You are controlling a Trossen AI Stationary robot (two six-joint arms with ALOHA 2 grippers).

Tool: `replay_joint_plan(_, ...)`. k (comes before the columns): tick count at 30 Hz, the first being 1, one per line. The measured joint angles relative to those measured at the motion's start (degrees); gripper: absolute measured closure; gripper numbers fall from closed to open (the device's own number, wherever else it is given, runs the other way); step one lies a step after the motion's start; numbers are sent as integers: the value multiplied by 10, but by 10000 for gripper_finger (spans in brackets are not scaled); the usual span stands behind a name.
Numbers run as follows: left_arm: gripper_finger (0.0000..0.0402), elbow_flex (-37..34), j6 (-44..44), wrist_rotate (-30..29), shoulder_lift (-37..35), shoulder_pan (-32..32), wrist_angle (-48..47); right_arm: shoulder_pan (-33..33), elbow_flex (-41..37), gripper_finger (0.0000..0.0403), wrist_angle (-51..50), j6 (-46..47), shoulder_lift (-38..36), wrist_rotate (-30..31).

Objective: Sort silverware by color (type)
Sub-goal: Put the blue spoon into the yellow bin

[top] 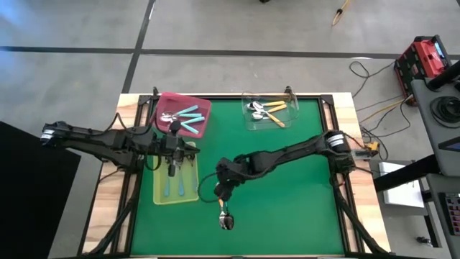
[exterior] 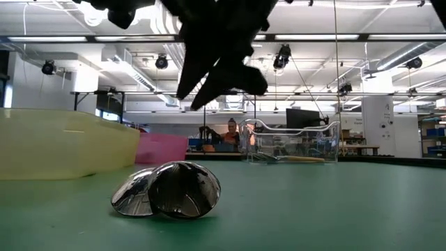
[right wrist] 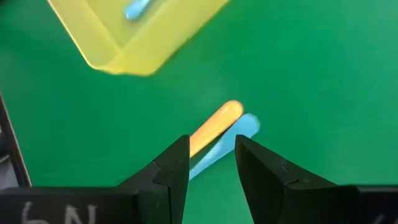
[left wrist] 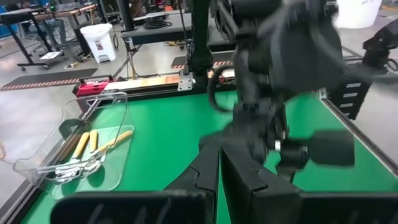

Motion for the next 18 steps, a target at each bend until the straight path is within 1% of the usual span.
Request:
replay_joint_plan(4,401,0,-2,10,-2,-1,-5,7,43,282,-50,44,43,-30)
replay_joint_plan(6,401,0,-2,14,-3,-2,-6,13,64,282,-87,65,63,-35)
replay_joint_plan(8,401,0,-5,22,-4,-5,-8,20,88,283,-122,91,81,-34)
replay_joint_plan(12,401,0,-14,35,-7,-12,-9,34,146,288,-226,139,111,-34)
replay_joint_plan(14,401,0,-18,35,-9,-16,-10,41,170,288,-270,152,125,-25)
replay_joint_plan(18,401,-6,-23,36,-9,-31,-11,54,196,282,-279,158,145,0)
